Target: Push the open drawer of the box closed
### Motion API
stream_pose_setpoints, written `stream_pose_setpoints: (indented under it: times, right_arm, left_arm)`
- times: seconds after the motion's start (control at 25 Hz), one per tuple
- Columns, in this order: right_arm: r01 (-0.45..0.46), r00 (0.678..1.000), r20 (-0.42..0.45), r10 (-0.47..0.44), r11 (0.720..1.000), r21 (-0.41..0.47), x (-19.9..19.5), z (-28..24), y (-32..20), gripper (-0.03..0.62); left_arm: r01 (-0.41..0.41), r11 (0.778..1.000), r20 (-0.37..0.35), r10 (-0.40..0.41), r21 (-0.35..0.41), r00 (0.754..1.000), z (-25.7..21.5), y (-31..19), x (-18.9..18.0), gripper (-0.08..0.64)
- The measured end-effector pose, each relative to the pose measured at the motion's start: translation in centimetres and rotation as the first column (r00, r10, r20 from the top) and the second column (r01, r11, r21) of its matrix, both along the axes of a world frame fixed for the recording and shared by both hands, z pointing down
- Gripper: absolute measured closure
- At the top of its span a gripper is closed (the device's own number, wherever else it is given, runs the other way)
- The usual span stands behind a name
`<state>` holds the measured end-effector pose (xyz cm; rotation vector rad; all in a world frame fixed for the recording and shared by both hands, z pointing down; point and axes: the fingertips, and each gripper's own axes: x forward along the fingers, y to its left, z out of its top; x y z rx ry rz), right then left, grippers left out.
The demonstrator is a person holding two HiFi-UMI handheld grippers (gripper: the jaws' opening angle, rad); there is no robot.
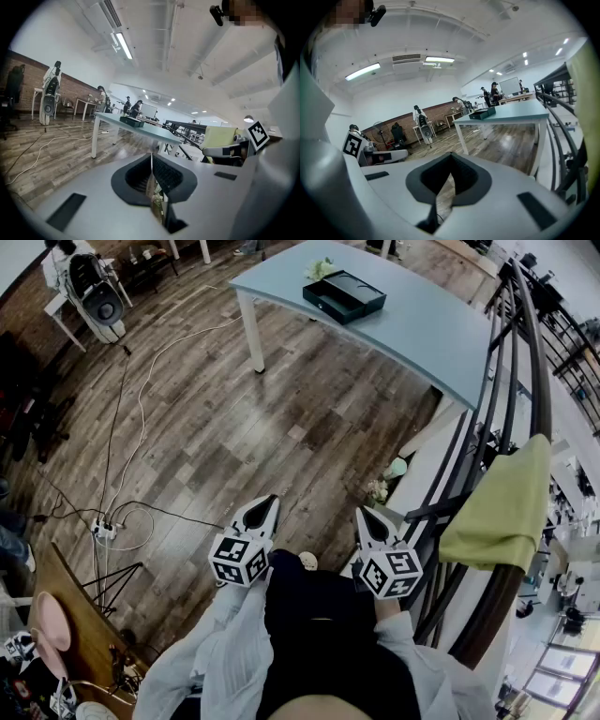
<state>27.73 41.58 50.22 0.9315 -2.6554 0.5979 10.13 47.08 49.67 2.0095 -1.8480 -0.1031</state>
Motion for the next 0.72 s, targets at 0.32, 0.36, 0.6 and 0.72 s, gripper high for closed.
stream_pose_setpoints:
  times: [0.32, 0.36, 0.6, 0.72]
  right_arm:
    - [-0.061, 0.998, 0.023, 0.061, 0.998, -0.01, 0.6, -0.1, -0.4, 0.586]
    - [-0.07, 0.997, 0.018, 0.07, 0.998, -0.008, 0.7, -0.1, -0.4, 0.586]
    - [-0.068, 0.997, 0.025, 0.068, 0.998, -0.012, 0.1, 0.1, 0.0, 0.586]
    - [-0.066, 0.997, 0.024, 0.067, 0.997, -0.025, -0.3, 0.5, -0.2, 0.586]
  left_arm:
    - [-0.016, 1.0, 0.006, 0.016, 0.0, 1.0, -0.4, 0.1, 1.1, 0.537]
    - [-0.014, 1.0, 0.004, 0.014, 0.001, 1.0, -0.5, 0.2, 1.1, 0.537]
    - [-0.007, 1.0, -0.001, 0.007, -0.009, 1.0, -0.2, 0.9, 1.0, 0.537]
    - [-0.003, 1.0, -0.003, 0.003, -0.015, 1.0, 0.2, 0.6, 0.7, 0.537]
